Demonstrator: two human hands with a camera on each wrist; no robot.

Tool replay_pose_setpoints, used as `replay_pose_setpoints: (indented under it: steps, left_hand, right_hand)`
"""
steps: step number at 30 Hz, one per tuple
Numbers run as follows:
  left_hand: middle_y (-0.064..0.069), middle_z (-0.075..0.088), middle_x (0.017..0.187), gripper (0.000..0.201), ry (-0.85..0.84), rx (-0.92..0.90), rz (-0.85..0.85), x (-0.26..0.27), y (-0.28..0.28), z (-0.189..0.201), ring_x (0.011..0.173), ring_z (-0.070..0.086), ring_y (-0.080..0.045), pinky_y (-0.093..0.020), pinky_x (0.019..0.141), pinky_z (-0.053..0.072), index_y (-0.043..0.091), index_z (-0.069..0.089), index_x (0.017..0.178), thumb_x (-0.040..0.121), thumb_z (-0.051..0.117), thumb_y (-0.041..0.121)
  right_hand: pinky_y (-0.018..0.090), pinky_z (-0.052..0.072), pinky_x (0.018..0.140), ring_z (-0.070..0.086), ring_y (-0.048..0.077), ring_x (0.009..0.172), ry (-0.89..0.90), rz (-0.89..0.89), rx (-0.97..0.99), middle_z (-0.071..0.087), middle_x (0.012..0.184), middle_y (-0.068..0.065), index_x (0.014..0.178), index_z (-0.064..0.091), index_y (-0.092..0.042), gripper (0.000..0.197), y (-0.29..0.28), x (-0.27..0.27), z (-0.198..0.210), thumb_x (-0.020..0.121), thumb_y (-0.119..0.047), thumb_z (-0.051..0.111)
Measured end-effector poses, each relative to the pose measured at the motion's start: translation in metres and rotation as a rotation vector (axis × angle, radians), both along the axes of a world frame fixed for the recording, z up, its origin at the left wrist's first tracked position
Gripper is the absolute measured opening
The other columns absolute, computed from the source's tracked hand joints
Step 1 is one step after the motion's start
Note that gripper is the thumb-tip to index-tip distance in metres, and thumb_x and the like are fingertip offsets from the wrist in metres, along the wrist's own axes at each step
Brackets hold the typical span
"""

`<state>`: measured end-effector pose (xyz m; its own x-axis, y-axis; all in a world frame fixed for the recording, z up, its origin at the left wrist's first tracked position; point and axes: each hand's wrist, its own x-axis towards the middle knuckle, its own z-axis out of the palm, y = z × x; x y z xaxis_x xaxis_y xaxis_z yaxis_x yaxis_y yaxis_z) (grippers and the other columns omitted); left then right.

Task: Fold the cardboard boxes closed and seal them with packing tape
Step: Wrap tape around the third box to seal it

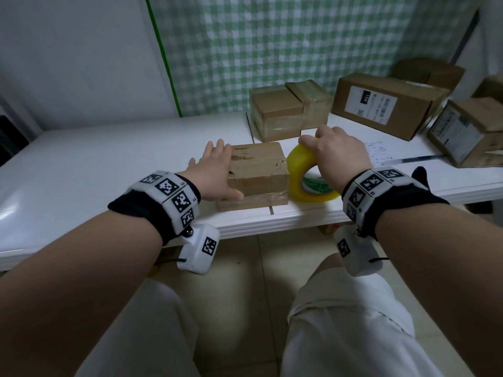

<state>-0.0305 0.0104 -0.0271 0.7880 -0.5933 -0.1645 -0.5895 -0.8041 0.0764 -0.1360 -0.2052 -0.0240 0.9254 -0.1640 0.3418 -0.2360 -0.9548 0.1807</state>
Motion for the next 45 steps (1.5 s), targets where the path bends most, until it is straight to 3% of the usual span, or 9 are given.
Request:
replay_pose_setpoints:
  steps: [7, 17, 31, 39, 45]
  left_hand:
    - [-0.008, -0.017, 0.158, 0.127, -0.078, 0.075, 0.108, -0.010, -0.014, -0.001, 0.145, -0.017, -0.024, -0.058, 0.112, -0.005, 0.008, -0.011, 0.149, 0.068, 0.063, 0.072]
    - [-0.006, -0.015, 0.158, 0.130, -0.041, 0.088, -0.002, -0.019, -0.042, 0.004, 0.146, -0.013, -0.022, -0.061, 0.111, -0.007, 0.010, -0.011, 0.150, 0.064, 0.058, 0.078]
    - [-0.004, -0.020, 0.157, 0.126, 0.023, 0.074, -0.140, -0.035, -0.083, 0.006, 0.145, -0.017, -0.021, -0.064, 0.111, -0.004, 0.012, -0.014, 0.149, 0.068, 0.063, 0.071]
    - [-0.006, -0.018, 0.158, 0.119, -0.042, 0.077, -0.145, -0.039, -0.083, 0.005, 0.145, -0.016, -0.024, -0.066, 0.110, -0.005, 0.012, -0.011, 0.150, 0.073, 0.066, 0.061]
    - [-0.001, -0.019, 0.158, 0.114, -0.092, 0.103, -0.187, -0.038, -0.069, 0.004, 0.143, -0.021, -0.027, -0.064, 0.108, -0.011, 0.019, -0.012, 0.150, 0.075, 0.060, 0.066]
  right_hand:
    - [0.034, 0.033, 0.065, 0.049, 0.032, 0.105, -0.010, -0.005, 0.006, 0.050, 0.114, 0.014, 0.130, 0.048, -0.017, 0.049, 0.002, 0.001, -0.001, 0.087, 0.008, 0.043]
    - [0.036, 0.034, 0.065, 0.048, 0.033, 0.104, -0.017, -0.007, 0.018, 0.050, 0.115, 0.015, 0.129, 0.048, -0.017, 0.049, 0.002, 0.003, -0.003, 0.087, 0.008, 0.044]
    - [0.034, 0.032, 0.067, 0.050, 0.032, 0.105, -0.046, 0.001, 0.021, 0.051, 0.115, 0.014, 0.127, 0.051, -0.016, 0.040, 0.003, 0.003, -0.003, 0.091, 0.000, 0.044]
    - [0.034, 0.032, 0.066, 0.050, 0.032, 0.102, -0.050, -0.010, 0.015, 0.051, 0.111, 0.014, 0.124, 0.051, -0.015, 0.038, 0.006, 0.003, -0.003, 0.091, 0.002, 0.043]
    - [0.034, 0.033, 0.067, 0.051, 0.031, 0.101, -0.030, -0.029, -0.001, 0.051, 0.111, 0.013, 0.125, 0.050, -0.017, 0.039, 0.009, 0.002, -0.002, 0.090, 0.002, 0.046]
